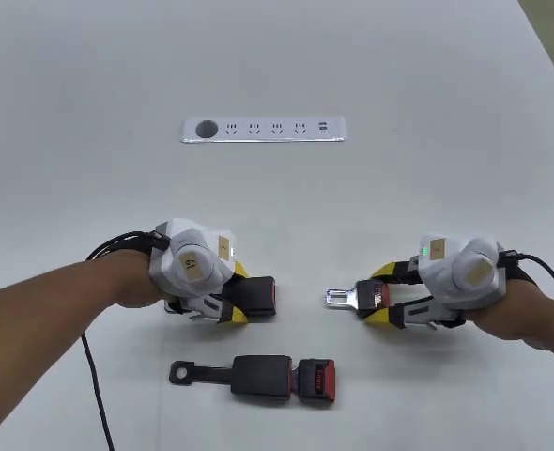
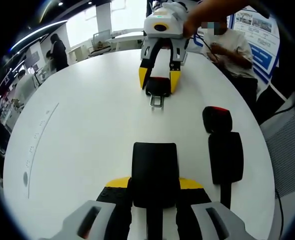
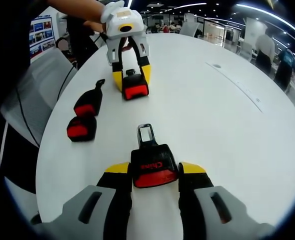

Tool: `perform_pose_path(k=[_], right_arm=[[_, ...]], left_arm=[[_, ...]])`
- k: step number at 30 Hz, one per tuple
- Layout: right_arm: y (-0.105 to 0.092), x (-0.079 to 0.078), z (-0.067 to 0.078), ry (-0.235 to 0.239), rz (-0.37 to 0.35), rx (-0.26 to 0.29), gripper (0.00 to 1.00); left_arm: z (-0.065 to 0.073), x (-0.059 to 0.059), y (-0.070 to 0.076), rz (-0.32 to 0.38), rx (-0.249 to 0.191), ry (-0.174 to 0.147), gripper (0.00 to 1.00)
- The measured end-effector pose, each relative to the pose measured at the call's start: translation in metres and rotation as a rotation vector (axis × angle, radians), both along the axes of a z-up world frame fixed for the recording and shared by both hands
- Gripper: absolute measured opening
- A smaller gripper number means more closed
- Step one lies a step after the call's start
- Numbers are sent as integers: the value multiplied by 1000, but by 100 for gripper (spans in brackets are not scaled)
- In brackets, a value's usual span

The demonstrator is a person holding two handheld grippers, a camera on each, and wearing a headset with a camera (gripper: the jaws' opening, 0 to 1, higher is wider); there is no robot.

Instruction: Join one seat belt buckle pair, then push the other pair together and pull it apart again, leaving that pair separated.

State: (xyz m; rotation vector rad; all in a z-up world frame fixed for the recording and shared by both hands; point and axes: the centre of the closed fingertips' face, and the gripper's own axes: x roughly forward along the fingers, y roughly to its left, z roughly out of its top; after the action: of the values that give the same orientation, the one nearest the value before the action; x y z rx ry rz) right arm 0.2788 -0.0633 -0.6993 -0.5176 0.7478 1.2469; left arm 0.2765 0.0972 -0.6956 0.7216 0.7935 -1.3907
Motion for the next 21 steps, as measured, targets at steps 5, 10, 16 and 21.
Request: perform_pose_path(k=[5, 10, 16, 21], right_arm=[[-10, 0, -1, -1, -6, -6, 34], [-16, -4, 0, 2, -4, -15, 34], [-24, -5, 2, 3, -12, -28, 35], [-29, -4, 2, 6, -12, -34, 35]], left_arm=[[0, 0, 1, -10, 3, 3, 34], [0, 0, 1, -14, 7, 4, 34], [0, 0, 2, -10, 6, 8, 34], [0, 0, 2, -9, 9, 9, 35]])
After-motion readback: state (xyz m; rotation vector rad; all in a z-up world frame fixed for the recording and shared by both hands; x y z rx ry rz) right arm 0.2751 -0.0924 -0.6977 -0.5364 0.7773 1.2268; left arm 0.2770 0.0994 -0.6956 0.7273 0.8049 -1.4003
